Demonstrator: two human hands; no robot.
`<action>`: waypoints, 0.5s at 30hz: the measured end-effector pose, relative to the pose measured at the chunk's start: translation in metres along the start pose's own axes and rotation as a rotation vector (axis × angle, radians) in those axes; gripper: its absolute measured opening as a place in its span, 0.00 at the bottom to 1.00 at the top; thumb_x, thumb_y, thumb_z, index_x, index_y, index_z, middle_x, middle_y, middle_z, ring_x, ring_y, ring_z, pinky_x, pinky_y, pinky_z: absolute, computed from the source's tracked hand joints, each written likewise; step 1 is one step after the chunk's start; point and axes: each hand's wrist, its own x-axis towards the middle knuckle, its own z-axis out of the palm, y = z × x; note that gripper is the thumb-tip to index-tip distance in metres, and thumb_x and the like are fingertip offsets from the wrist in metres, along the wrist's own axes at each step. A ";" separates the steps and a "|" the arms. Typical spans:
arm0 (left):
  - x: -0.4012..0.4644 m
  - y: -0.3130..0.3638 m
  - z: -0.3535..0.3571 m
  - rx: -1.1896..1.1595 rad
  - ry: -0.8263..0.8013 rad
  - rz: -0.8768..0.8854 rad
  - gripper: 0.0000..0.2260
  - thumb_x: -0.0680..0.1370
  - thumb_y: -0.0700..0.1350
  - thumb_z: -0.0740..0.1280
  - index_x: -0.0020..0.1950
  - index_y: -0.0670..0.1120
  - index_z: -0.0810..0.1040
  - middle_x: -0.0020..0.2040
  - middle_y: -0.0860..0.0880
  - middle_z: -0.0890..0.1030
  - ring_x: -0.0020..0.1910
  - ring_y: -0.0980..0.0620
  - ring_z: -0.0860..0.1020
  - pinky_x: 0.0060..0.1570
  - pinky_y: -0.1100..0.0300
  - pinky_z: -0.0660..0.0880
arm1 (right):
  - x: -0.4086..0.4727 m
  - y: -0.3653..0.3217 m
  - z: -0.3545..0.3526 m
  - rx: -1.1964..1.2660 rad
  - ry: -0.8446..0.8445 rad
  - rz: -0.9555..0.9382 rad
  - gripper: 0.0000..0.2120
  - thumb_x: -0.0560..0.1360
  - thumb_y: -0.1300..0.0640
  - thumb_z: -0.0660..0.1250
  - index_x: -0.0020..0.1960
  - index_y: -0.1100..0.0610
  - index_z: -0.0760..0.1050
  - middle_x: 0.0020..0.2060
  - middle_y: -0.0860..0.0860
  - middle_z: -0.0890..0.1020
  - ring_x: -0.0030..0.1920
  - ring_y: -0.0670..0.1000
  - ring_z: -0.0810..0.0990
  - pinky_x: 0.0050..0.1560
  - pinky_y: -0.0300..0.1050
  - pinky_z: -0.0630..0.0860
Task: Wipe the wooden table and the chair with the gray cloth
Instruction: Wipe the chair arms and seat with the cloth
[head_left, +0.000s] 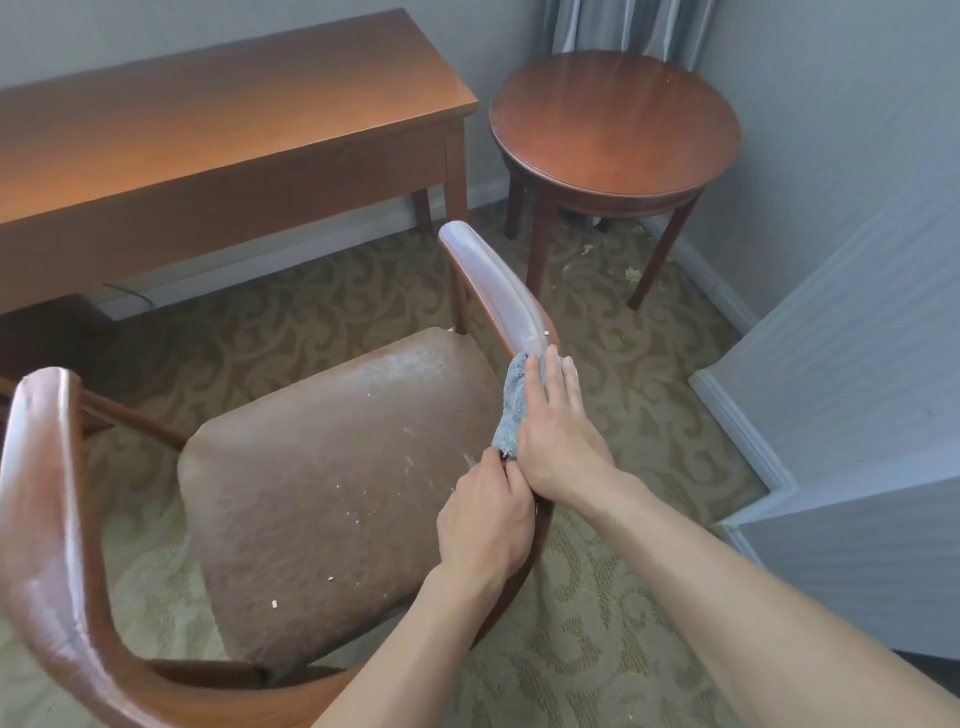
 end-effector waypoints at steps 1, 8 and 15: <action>0.002 0.001 0.001 -0.002 0.004 0.001 0.13 0.82 0.53 0.50 0.45 0.50 0.70 0.47 0.48 0.80 0.47 0.42 0.78 0.50 0.47 0.75 | 0.005 0.000 -0.002 -0.026 -0.003 -0.006 0.40 0.80 0.63 0.55 0.81 0.58 0.31 0.80 0.53 0.29 0.80 0.55 0.30 0.79 0.46 0.48; 0.033 0.011 0.011 -0.009 -0.002 0.012 0.20 0.78 0.65 0.47 0.53 0.54 0.72 0.54 0.53 0.82 0.55 0.46 0.79 0.49 0.50 0.72 | 0.067 0.003 -0.019 -0.261 -0.002 -0.078 0.38 0.83 0.56 0.54 0.80 0.64 0.30 0.80 0.61 0.33 0.80 0.61 0.32 0.82 0.51 0.42; 0.081 0.032 0.020 -0.099 0.026 -0.051 0.29 0.74 0.75 0.44 0.58 0.58 0.72 0.57 0.57 0.81 0.59 0.51 0.78 0.56 0.49 0.74 | 0.137 0.002 -0.031 -0.315 0.084 -0.246 0.31 0.86 0.50 0.45 0.82 0.60 0.34 0.82 0.58 0.37 0.82 0.59 0.38 0.82 0.52 0.47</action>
